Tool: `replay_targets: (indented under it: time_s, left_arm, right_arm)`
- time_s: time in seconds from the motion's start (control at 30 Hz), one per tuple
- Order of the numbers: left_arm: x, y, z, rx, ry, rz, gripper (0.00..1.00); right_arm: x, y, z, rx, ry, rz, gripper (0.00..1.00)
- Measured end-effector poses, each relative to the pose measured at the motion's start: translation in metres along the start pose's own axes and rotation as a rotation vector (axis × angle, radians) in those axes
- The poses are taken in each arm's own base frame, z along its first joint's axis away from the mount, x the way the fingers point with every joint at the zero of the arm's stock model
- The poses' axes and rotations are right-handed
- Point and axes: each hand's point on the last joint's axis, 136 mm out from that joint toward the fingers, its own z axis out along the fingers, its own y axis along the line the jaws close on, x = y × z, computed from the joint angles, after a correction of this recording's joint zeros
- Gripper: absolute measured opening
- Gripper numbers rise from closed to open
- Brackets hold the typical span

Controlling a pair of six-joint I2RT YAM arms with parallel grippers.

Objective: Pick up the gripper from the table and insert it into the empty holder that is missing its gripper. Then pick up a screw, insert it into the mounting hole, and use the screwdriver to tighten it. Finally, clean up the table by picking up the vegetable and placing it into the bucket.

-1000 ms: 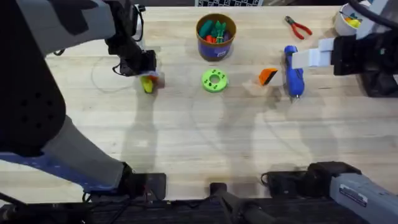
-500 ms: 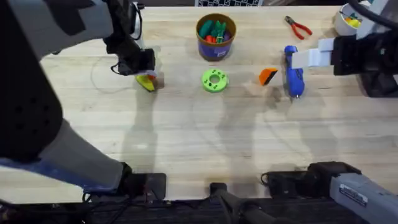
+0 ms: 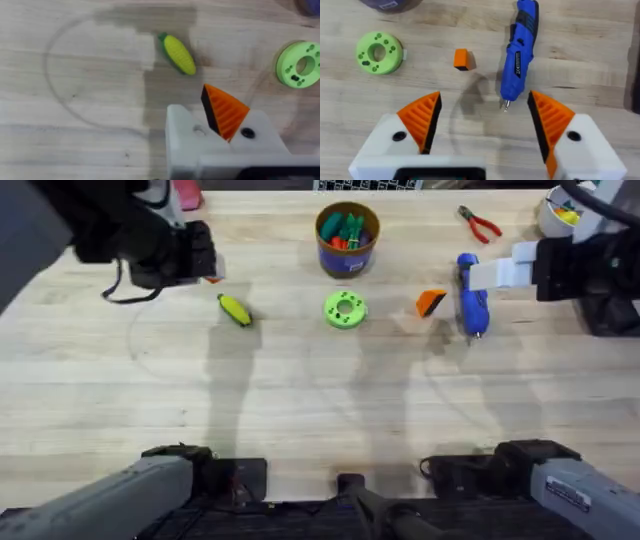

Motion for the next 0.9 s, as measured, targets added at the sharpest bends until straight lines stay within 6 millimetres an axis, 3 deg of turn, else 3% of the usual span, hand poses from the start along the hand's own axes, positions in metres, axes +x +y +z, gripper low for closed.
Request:
replay_targets:
  time_s: [0.2, 0.43, 0.47, 0.63, 0.7, 0.9]
  left_arm:
    - [0.01, 0.007, -0.026, -0.027, -0.035, 0.006, 0.02]
    - [0.009, 0.007, -0.032, -0.026, -0.055, 0.031, 0.028]
    - [0.008, 0.007, -0.032, -0.028, -0.06, 0.036, 0.135]
    - [0.006, 0.007, -0.032, -0.028, -0.067, 0.037, 0.911]
    - [0.009, 0.007, -0.032, -0.03, -0.055, 0.036, 0.985]
    - [0.038, 0.013, -0.032, -0.05, 0.062, 0.034, 0.986]
  right_arm:
    - [0.0, 0.0, 0.0, 0.0, 0.0, 0.0, 0.994]
    - [0.0, 0.0, 0.0, 0.0, 0.0, 0.0, 0.994]
    - [0.0, 0.0, 0.0, 0.0, 0.0, 0.0, 0.994]
    - [0.0, 0.0, 0.0, 0.0, 0.0, 0.0, 0.994]
    - [0.0, 0.0, 0.0, 0.0, 0.0, 0.0, 0.994]
    - [0.008, 0.001, 0.0, -0.002, 0.034, 0.001, 0.994]
